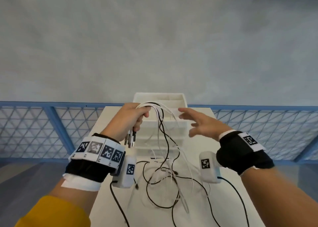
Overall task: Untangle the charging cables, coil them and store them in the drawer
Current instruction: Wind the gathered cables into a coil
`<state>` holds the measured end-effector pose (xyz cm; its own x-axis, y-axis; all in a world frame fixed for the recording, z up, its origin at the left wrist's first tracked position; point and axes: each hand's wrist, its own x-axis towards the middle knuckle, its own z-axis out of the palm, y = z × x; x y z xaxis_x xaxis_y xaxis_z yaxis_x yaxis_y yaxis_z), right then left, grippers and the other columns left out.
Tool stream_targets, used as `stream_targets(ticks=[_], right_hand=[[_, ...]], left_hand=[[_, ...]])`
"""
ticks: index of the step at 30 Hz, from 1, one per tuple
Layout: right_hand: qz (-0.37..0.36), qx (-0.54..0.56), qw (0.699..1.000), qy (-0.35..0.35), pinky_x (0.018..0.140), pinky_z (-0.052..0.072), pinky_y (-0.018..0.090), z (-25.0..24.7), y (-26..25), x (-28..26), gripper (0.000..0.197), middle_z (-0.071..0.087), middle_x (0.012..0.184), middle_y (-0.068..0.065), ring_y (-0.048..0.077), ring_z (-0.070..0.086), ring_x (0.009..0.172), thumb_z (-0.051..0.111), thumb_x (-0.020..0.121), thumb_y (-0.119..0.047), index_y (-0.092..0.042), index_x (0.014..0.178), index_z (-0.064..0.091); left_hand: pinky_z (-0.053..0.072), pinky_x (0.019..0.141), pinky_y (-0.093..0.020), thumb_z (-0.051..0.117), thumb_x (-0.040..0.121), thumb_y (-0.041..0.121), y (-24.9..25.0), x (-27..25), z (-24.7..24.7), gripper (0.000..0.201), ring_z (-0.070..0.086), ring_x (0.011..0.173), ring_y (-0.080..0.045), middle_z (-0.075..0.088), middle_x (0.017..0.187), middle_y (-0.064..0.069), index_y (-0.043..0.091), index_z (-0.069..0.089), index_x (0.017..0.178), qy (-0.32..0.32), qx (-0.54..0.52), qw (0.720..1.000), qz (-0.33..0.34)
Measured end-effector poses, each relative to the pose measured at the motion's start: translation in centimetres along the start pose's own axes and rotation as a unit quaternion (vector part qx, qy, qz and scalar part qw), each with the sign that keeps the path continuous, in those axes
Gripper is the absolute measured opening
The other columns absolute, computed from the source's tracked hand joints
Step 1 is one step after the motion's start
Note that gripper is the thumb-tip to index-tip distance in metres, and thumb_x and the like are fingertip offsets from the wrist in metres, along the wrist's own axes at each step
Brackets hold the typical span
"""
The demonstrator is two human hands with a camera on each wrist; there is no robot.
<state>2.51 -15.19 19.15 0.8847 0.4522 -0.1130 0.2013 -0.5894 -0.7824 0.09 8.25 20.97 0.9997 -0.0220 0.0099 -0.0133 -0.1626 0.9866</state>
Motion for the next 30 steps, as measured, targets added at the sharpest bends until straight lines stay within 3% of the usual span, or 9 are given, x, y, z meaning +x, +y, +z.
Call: stream_targets(ticks=[2, 5, 8, 11, 19, 21, 24, 28, 30], right_hand=[[-0.071, 0.143, 0.987, 0.031, 0.109, 0.030, 0.025, 0.4, -2.0, 0.2, 0.081, 0.048, 0.137, -0.001, 0.007, 0.038, 0.131, 0.065, 0.070, -0.001, -0.027, 0.139, 0.031], [-0.124, 0.096, 0.987, 0.030, 0.098, 0.037, 0.019, 2.8, -4.4, 1.8, 0.074, 0.056, 0.120, 0.000, 0.008, 0.052, 0.114, 0.070, 0.076, -0.006, -0.019, 0.138, 0.032], [-0.134, 0.130, 0.982, 0.039, 0.081, 0.050, 0.037, 4.8, -4.1, 2.8, 0.020, 0.058, 0.070, 0.004, 0.015, 0.061, 0.067, 0.057, 0.086, -0.002, -0.009, 0.105, 0.053], [-0.114, 0.187, 0.976, 0.001, 0.091, 0.050, 0.043, 6.0, -2.4, 2.6, 0.008, 0.049, 0.050, -0.006, 0.010, 0.053, 0.047, 0.047, 0.093, -0.007, -0.011, 0.088, 0.052], [-0.084, 0.181, 0.979, -0.038, 0.086, 0.047, 0.031, 7.4, -0.6, 2.4, 0.024, 0.049, 0.062, -0.002, 0.011, 0.057, 0.064, 0.032, 0.099, -0.024, -0.016, 0.081, 0.046], [-0.101, 0.200, 0.974, 0.027, 0.068, 0.048, 0.032, 7.7, -1.1, 2.7, 0.025, 0.036, 0.057, -0.005, 0.007, 0.041, 0.050, 0.033, 0.099, -0.023, -0.016, 0.078, 0.044], [-0.121, 0.211, 0.962, 0.123, 0.047, 0.029, 0.019, 7.7, -2.6, 3.0, 0.024, 0.031, 0.057, -0.007, 0.004, 0.029, 0.046, 0.034, 0.099, -0.024, -0.014, 0.080, 0.044], [-0.185, 0.053, 0.968, 0.161, 0.049, 0.030, 0.018, 8.9, -4.1, 3.0, 0.017, 0.038, 0.058, -0.008, 0.003, 0.038, 0.046, 0.035, 0.098, -0.020, -0.019, 0.083, 0.042], [-0.193, -0.038, 0.972, 0.125, 0.054, 0.035, 0.024, 10.2, -4.2, 2.7, 0.013, 0.052, 0.063, -0.002, 0.005, 0.048, 0.052, 0.034, 0.098, -0.018, -0.013, 0.095, 0.046]], left_hand=[[0.024, 0.038, -0.018, 0.054, 0.088, 0.021, 0.0, -0.1, 0.6, 0.032, 0.025, 0.036, -0.009, 0.028, 0.037, 0.011, 0.014, 0.051, 0.056, -0.017, 0.050, 0.999, 0.000], [0.024, 0.038, -0.018, 0.056, 0.085, 0.022, 0.6, -0.3, 1.4, 0.031, 0.026, 0.036, -0.010, 0.028, 0.037, 0.010, 0.016, 0.053, 0.055, -0.034, 0.085, 0.996, 0.009], [0.021, 0.039, -0.019, 0.055, 0.086, 0.018, 1.3, -0.3, 1.0, 0.032, 0.022, 0.034, -0.009, 0.026, 0.037, 0.010, 0.013, 0.049, 0.055, -0.030, 0.031, 0.999, 0.008], [0.019, 0.036, -0.018, 0.052, 0.089, 0.015, 1.1, -0.1, -0.8, 0.032, 0.018, 0.032, -0.006, 0.023, 0.036, 0.012, 0.011, 0.043, 0.058, -0.013, -0.074, 0.997, -0.011], [0.021, 0.033, -0.017, 0.046, 0.091, 0.016, -1.6, 0.0, -3.0, 0.032, 0.016, 0.031, -0.005, 0.022, 0.037, 0.012, 0.013, 0.042, 0.059, 0.042, -0.220, 0.974, -0.030], [0.023, 0.033, -0.017, 0.046, 0.092, 0.017, -1.9, -0.1, -3.0, 0.032, 0.018, 0.031, -0.005, 0.023, 0.038, 0.012, 0.013, 0.043, 0.061, 0.053, -0.248, 0.967, -0.017], [0.027, 0.037, -0.019, 0.050, 0.092, 0.022, -2.8, -0.9, -1.9, 0.026, 0.024, 0.033, -0.006, 0.028, 0.039, 0.012, 0.014, 0.046, 0.068, 0.070, -0.213, 0.975, 0.015], [0.032, 0.047, -0.025, 0.064, 0.083, 0.023, -4.7, -1.8, 0.7, 0.012, 0.034, 0.035, -0.007, 0.039, 0.038, 0.010, 0.014, 0.058, 0.087, 0.076, -0.144, 0.986, 0.020], [0.036, 0.049, -0.026, 0.069, 0.079, 0.022, -5.0, -1.7, 1.4, 0.023, 0.040, 0.042, -0.011, 0.047, 0.049, 0.005, 0.011, 0.059, 0.097, 0.086, -0.155, 0.984, 0.010]])
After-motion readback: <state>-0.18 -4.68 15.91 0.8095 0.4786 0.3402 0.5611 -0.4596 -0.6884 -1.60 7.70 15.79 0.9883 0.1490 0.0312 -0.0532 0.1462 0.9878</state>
